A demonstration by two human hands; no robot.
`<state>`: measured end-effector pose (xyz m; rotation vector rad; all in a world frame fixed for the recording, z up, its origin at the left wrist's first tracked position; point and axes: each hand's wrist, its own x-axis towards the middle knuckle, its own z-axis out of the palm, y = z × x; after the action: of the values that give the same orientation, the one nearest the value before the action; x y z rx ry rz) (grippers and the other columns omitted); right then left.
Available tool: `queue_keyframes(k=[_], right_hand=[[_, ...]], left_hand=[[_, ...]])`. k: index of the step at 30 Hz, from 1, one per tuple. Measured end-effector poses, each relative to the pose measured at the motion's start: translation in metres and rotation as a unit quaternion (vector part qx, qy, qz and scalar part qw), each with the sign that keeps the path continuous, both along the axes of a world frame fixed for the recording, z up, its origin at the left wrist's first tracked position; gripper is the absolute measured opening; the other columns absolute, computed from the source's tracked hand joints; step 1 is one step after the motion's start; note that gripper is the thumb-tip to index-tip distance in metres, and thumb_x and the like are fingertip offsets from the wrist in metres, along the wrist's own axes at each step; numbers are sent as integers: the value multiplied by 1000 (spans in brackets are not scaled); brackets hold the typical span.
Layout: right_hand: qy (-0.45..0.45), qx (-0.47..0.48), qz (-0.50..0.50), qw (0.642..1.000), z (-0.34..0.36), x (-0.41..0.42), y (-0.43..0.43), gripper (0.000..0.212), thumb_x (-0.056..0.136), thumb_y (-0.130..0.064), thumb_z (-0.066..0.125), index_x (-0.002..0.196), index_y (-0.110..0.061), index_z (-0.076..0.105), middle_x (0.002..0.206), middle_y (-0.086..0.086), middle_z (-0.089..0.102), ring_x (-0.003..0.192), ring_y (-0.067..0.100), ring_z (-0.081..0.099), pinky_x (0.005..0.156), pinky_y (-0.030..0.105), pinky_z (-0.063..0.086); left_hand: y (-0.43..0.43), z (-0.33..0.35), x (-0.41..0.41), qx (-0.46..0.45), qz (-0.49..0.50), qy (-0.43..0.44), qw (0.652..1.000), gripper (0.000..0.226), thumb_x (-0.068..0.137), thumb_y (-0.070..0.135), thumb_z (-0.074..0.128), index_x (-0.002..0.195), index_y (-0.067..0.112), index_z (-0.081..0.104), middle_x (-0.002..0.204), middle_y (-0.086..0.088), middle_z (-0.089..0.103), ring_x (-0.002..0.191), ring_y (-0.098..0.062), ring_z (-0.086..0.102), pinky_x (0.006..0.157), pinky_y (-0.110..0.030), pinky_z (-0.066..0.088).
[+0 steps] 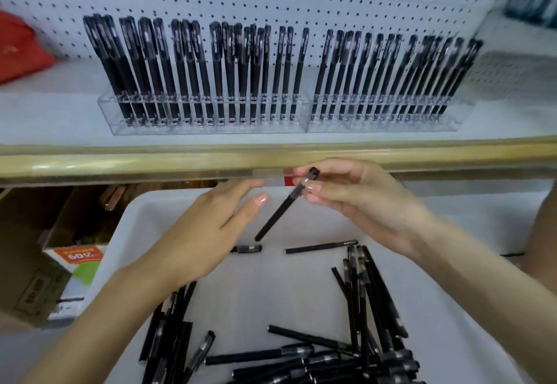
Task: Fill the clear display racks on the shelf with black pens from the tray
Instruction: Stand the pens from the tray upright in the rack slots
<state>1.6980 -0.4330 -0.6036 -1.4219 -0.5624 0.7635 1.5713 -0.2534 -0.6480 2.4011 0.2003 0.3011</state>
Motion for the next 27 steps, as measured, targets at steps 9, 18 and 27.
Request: queue_keyframes(k=[9, 18, 27], right_hand=[[-172, 2, -66, 983, 93, 60, 49, 13, 78, -11, 72, 84, -2, 65, 76, 11, 70, 64, 14, 68, 67, 22, 57], [-404, 49, -172, 897, 118, 94, 101, 24, 87, -11, 69, 93, -16, 46, 73, 10, 67, 58, 16, 68, 57, 29, 58], [-447, 40, -156, 880, 104, 104, 123, 30, 89, -12, 67, 83, -27, 42, 83, 9, 62, 60, 14, 66, 55, 18, 52]], left_hand=[[37, 59, 46, 249, 19, -22, 968, 59, 93, 50, 17, 144, 27, 37, 147, 10, 39, 133, -5, 36, 107, -18, 21], [58, 69, 72, 248, 48, 15, 967, 68, 90, 55, 16, 148, 22, 30, 152, 3, 34, 135, -10, 39, 112, -24, 22], [67, 56, 72, 256, 34, 14, 966, 63, 94, 55, 21, 150, 27, 24, 156, 10, 25, 141, -4, 23, 110, -18, 11]])
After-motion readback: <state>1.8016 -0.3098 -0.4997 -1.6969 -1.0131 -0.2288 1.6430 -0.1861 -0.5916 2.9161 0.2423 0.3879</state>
